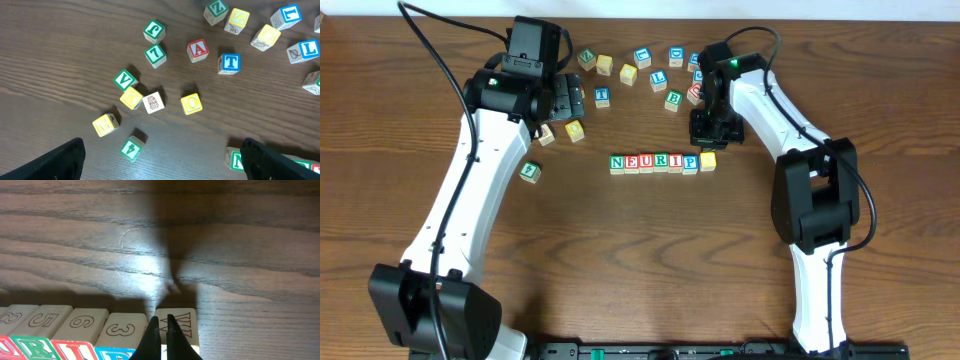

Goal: Spell out NEURIPS

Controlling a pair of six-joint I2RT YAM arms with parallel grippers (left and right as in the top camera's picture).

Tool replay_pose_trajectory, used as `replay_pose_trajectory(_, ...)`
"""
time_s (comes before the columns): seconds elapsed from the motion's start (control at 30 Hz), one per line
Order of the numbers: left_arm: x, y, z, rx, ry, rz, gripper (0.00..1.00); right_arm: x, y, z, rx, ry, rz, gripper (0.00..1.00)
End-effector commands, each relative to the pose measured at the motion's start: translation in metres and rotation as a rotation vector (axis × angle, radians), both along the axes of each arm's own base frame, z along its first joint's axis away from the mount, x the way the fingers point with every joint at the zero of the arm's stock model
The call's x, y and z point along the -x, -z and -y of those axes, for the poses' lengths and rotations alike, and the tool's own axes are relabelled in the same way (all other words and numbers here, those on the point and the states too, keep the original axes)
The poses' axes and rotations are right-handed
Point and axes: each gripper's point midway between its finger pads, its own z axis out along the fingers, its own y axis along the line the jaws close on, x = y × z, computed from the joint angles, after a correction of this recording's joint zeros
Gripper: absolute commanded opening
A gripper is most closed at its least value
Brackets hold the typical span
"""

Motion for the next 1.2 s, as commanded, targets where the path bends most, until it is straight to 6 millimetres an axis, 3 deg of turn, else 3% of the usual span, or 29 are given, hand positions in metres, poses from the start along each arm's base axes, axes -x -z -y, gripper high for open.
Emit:
replay_pose_trajectory(0.0, 0.000, -0.003, -0.004, -0.010, -0.005, 0.007, 0.97, 0.003, 0.007, -0.006, -0.011, 0.010, -0.021, 0.01)
replay_pose_trajectory(0.3, 0.000, -0.003, -0.004, -0.010, -0.005, 0.007, 0.98, -0.013, -0.027, 0.016, -0.017, 0.060, 0.054, 0.01)
replay_pose_trajectory(0.57, 0.000, -0.003, -0.004, -0.010, -0.005, 0.007, 0.98, 0.005, -0.013, 0.034, 0.040, 0.075, -0.023, 0.02)
replay_pose_trajectory(0.73, 0.000, -0.003, -0.004, -0.010, -0.005, 0.007, 0.97, 0.011, -0.001, 0.032, 0.045, 0.075, -0.037, 0.01)
replay_pose_trajectory(1.17, 0.000, -0.003, -0.004, -0.010, -0.005, 0.007, 0.98, 0.015, -0.001, 0.018, 0.019, 0.052, -0.043, 0.01)
